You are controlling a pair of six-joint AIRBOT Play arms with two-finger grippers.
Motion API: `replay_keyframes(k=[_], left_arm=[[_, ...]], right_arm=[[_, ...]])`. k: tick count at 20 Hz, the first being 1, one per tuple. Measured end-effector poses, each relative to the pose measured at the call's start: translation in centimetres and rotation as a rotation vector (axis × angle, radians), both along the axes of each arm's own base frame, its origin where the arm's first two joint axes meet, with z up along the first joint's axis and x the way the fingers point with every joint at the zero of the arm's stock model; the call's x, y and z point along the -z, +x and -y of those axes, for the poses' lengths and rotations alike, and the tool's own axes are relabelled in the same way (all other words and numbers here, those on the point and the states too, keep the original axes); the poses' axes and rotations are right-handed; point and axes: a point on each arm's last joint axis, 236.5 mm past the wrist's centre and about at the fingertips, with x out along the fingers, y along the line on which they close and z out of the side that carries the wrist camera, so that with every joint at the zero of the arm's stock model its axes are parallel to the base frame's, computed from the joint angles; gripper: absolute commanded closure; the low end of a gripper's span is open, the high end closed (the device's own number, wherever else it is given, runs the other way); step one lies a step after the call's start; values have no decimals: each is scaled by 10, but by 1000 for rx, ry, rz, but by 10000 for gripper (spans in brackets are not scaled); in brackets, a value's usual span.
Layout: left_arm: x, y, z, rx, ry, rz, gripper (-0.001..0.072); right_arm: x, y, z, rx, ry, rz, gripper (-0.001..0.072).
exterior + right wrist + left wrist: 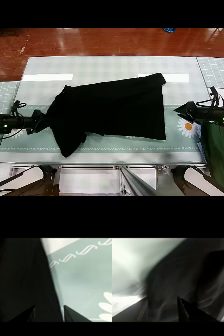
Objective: Fold the shirts.
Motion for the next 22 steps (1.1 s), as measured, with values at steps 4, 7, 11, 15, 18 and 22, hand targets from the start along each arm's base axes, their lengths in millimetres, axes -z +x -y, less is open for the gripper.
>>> replay_keyframes(k=[4, 7, 11, 15, 18, 22], left_arm=[[9, 5, 19, 75, -11, -5, 683], [8, 9, 22, 104, -7, 2, 683], [6, 14, 23, 112, -4, 14, 683], [6, 16, 24, 115, -4, 18, 683], [5, 16, 24, 114, -6, 20, 683], [5, 16, 25, 114, -8, 19, 683]], right_arm=[[4, -8, 0, -20, -12, -24, 304], [14, -33, -4, -59, -13, -128, 304], [27, -76, -28, -156, 18, -294, 304], [41, -114, -45, -262, -14, -433, 304], [46, -122, -53, -295, -35, -465, 304], [52, -109, -65, -260, -3, -444, 304]])
